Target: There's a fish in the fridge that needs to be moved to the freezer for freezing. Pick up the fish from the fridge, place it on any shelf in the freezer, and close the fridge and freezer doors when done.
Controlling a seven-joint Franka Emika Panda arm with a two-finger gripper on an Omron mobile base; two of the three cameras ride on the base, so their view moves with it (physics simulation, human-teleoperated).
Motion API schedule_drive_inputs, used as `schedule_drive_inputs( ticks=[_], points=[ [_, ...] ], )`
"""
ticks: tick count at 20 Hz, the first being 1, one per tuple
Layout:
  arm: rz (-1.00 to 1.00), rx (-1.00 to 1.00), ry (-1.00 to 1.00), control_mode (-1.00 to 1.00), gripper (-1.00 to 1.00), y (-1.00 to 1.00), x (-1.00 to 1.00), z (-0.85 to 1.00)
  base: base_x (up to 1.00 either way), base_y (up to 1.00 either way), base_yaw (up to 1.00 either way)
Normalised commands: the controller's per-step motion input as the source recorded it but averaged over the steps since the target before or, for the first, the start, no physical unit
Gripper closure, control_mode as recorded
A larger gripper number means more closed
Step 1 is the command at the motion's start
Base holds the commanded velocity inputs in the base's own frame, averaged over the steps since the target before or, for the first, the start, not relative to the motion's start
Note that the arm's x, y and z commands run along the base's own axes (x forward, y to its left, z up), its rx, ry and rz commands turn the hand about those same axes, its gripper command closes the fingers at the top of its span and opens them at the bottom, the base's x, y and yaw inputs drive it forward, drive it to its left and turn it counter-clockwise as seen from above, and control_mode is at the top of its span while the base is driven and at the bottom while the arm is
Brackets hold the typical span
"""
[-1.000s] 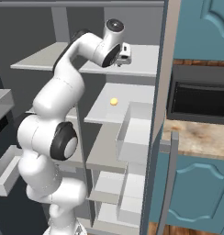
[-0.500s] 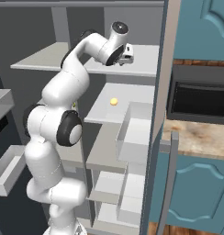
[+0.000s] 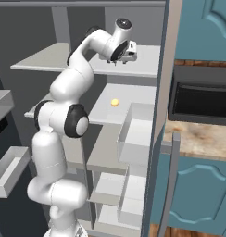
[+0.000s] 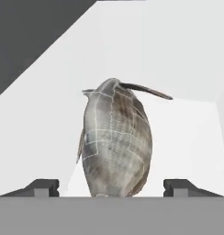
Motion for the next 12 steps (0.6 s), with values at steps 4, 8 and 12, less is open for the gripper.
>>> schedule_drive_inputs(
  ticks=[4, 8, 12],
  points=[
    [0.0, -0.09, 0.0, -1.0, 1.0, 0.49, 0.24, -0.81, 0.0, 0.0, 0.0],
    [0.0, -0.02, 0.0, -1.0, 1.0, 0.07, 0.2, -0.86, 0.0, 0.0, 0.0],
    [0.01, 0.0, 0.0, -1.0, 1.0, 0.19, -0.26, -0.85, 0.0, 0.0, 0.0]
  ],
)
